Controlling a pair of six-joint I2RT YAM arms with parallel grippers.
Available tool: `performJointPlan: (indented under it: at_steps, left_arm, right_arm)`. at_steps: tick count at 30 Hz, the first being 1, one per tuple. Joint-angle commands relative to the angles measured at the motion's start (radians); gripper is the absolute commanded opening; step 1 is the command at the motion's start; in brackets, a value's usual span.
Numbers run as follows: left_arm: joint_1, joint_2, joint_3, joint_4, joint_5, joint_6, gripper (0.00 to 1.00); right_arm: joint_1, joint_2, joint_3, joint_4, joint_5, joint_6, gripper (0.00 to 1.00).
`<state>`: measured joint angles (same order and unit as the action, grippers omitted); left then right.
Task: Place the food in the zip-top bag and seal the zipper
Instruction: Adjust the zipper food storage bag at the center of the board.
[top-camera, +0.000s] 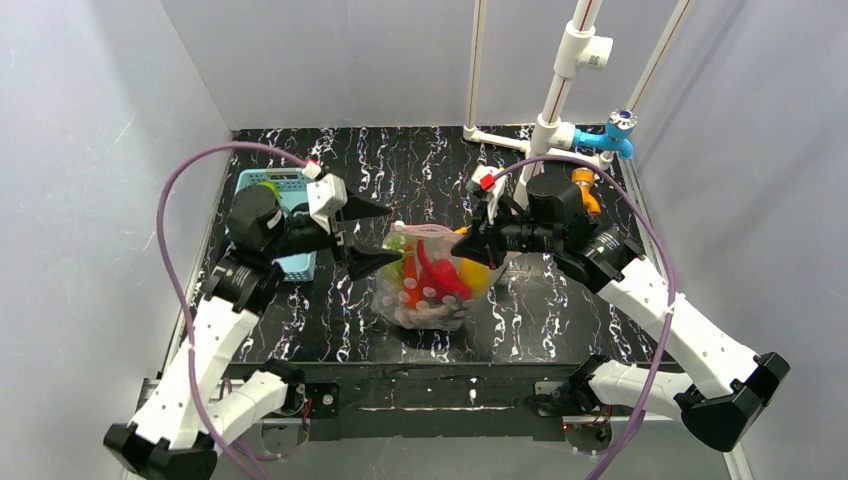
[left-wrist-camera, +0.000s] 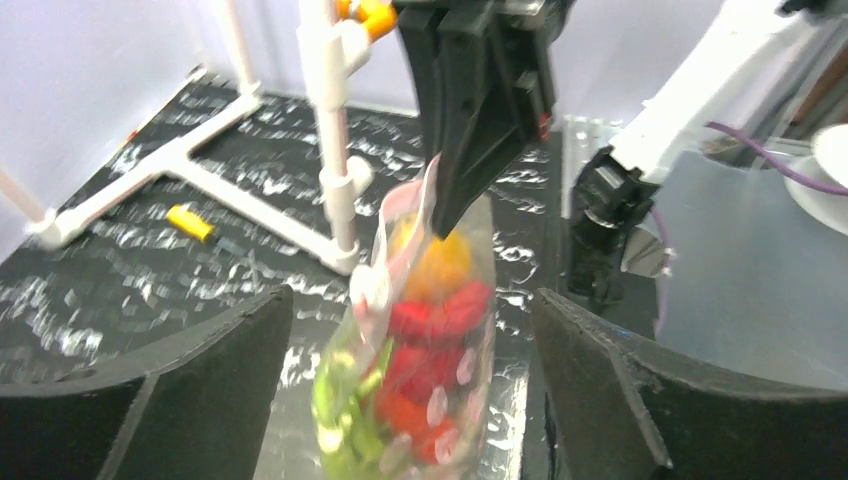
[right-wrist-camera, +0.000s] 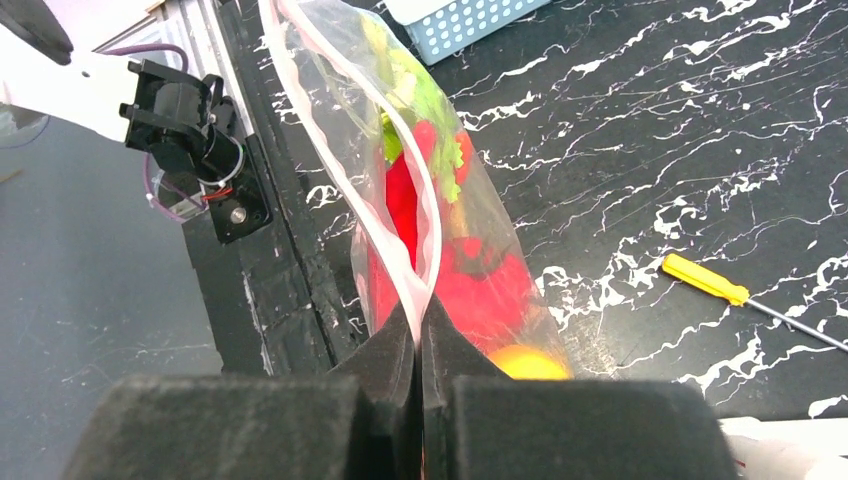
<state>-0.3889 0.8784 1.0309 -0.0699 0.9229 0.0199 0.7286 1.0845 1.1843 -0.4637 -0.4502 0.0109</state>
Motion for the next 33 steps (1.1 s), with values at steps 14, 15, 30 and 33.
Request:
performJointPlan:
  at_steps: [14,15,30,33]
  left_arm:
    - [0.038,0.136,-0.217,0.647,0.236,-0.453,0.62]
    - [0.035,0.149,-0.217,0.672,0.242,-0.476,0.58]
    - [-0.026,0.144,-0.180,0.456,0.196,-0.330,0.00]
    - [-0.028,0.139,-0.189,0.448,0.176,-0.322,0.00]
  right_arm:
    - [-0.035,-0.012,0.039,0.056,-0.125,0.087,0.01]
    - [-0.035,-0.009,0.040,0.053,-0.129,0.089,0.01]
    - [-0.030,0.018,0.106,0.016,-0.101,0.111,0.47]
    - [-0.026,0.040,0.148,0.038,-0.118,0.133,0.70]
